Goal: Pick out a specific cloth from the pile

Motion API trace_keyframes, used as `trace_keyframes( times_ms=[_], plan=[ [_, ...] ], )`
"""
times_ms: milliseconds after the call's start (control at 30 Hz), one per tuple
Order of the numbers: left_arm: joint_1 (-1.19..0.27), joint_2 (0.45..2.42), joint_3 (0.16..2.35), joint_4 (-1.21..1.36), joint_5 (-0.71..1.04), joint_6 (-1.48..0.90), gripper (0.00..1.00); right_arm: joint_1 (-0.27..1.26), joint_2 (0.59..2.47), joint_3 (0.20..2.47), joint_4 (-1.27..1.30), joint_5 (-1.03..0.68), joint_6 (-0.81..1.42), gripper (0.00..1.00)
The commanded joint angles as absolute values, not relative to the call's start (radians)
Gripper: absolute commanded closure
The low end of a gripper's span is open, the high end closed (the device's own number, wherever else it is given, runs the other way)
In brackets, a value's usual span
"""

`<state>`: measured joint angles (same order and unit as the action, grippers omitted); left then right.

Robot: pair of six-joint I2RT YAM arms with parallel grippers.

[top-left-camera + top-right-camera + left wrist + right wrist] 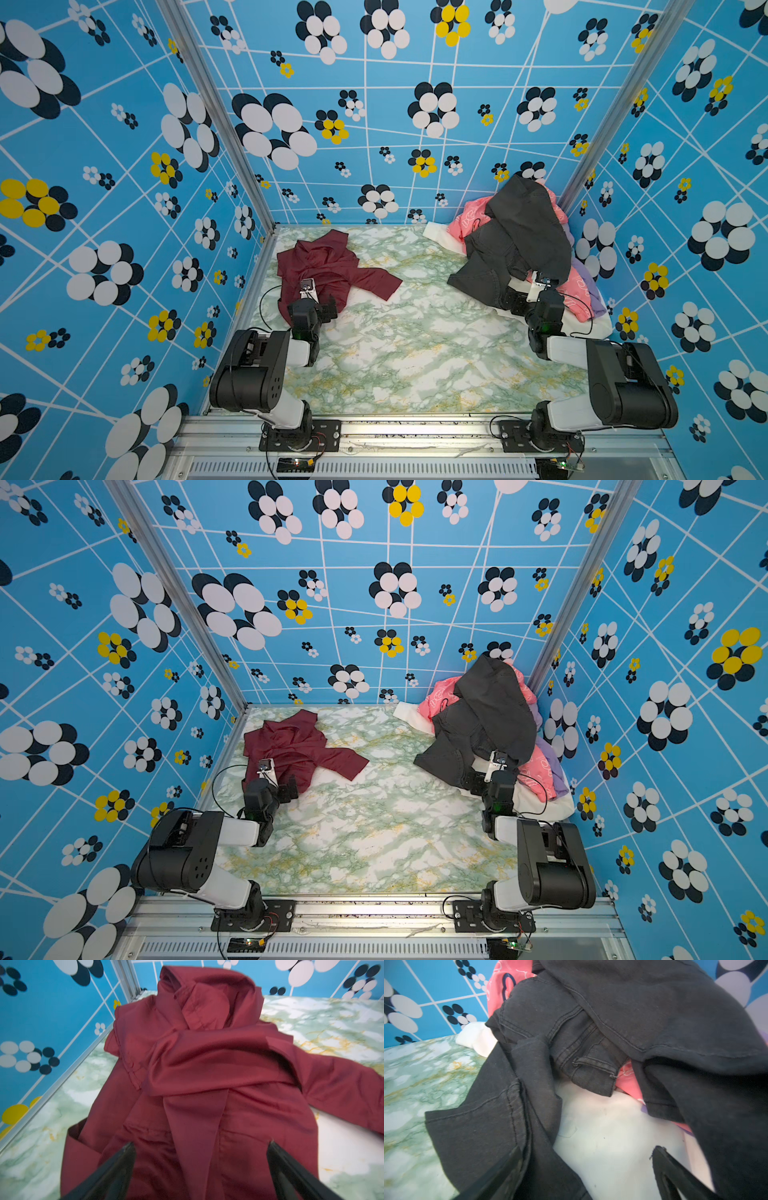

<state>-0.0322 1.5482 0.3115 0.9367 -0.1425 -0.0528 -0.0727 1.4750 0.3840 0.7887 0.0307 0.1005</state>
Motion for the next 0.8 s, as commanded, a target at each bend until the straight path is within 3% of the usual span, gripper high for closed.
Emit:
trace_keyframes(
  times_ms=[0,100,200,367,767],
  plan=[
    [-0.025,1.546,0.344,0.988,-0.08,-0.022,0.01,-0.065,1.506,0.385,0.877,-0.058,0.062,0.01],
    [-0.023,1.545,0.349,0.976,-0.064,-0.018,0.01,-0.064,1.57,0.345,1.013,-0.104,0.051,0.01],
    [-0.02,1.545,0.358,0.958,-0.08,-0.033,0.01,-0.06,1.53,0.383,0.875,-0.106,0.028,0.01],
    [-0.014,1.545,0.366,0.944,-0.087,-0.038,0.01,-0.026,1.538,0.393,0.871,0.019,0.034,0.01],
    [-0.017,1.545,0.364,0.948,-0.088,-0.037,0.01,-0.022,1.537,0.391,0.873,0.028,0.033,0.01]
  ],
)
